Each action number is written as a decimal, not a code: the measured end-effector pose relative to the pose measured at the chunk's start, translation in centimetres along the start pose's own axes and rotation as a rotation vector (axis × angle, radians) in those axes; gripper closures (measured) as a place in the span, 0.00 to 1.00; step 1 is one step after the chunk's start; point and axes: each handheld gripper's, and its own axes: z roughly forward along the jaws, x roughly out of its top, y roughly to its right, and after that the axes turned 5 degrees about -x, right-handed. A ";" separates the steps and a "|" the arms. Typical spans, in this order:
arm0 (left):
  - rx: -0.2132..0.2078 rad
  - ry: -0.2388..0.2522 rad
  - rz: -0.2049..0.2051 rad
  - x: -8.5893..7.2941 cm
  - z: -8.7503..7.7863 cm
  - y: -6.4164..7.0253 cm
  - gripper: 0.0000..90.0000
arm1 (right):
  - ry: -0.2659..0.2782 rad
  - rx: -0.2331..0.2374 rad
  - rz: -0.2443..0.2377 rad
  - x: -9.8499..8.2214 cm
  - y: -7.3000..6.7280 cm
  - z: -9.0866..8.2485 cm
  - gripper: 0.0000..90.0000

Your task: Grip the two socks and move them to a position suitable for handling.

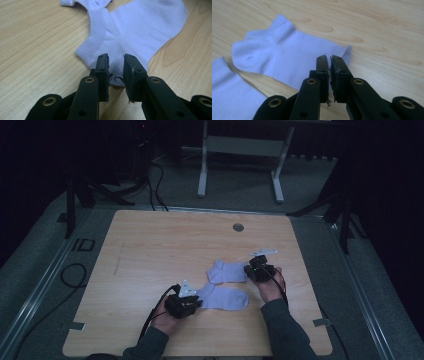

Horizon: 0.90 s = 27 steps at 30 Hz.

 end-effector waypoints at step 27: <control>-0.004 0.001 0.001 0.0 0.0 0.0 0.80 | 0.040 0.093 -0.198 3.5 -3.9 -0.2 0.58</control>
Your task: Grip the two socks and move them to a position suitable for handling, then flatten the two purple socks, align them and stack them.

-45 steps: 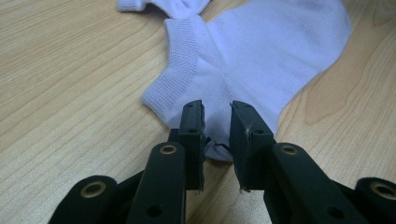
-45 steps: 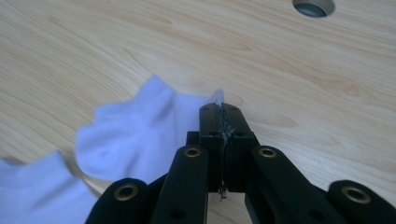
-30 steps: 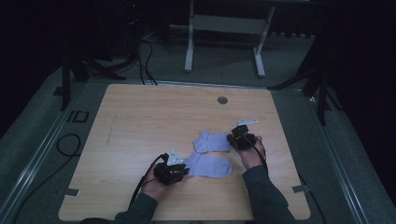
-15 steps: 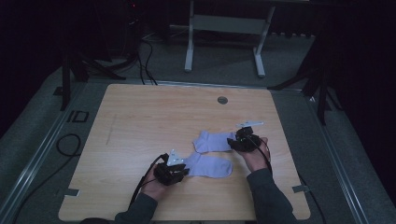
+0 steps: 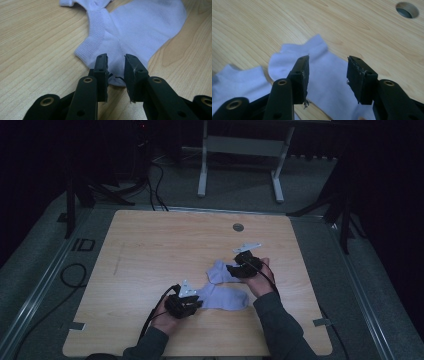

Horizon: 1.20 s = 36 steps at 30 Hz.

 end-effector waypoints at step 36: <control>-0.001 0.000 -0.002 0.0 0.0 0.0 0.79 | -0.028 0.164 -0.206 -0.3 -1.4 4.2 0.59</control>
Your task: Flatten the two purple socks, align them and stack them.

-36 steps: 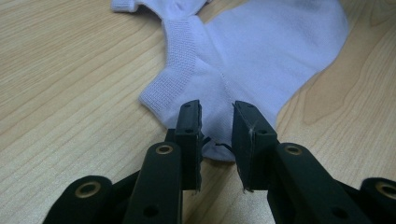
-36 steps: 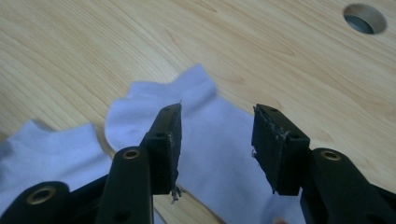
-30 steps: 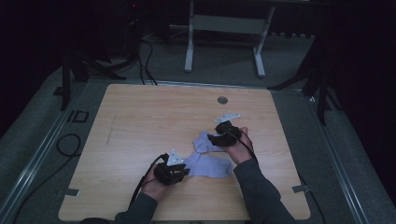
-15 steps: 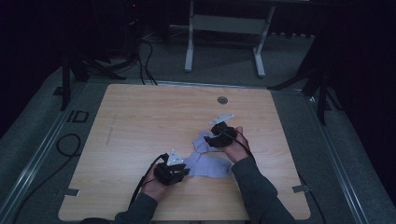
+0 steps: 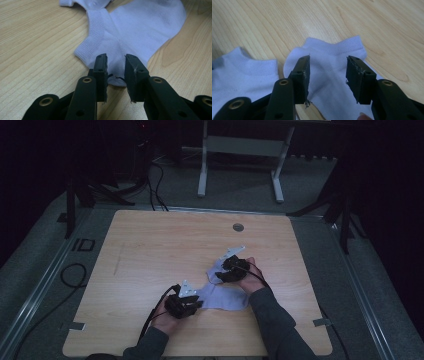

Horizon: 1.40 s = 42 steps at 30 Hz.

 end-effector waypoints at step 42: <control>-0.001 0.004 -0.006 0.0 0.0 0.0 0.78 | 0.032 -0.044 0.270 -1.1 1.3 -1.9 0.96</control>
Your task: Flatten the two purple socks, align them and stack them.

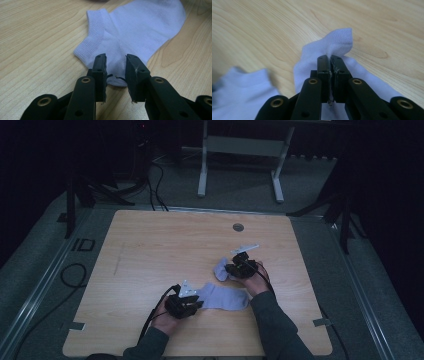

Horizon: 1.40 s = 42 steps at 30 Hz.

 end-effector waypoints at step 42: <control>-0.002 0.001 -0.008 -0.1 -0.1 0.1 0.77 | 0.221 -0.048 -0.004 -2.9 -3.6 -10.4 0.96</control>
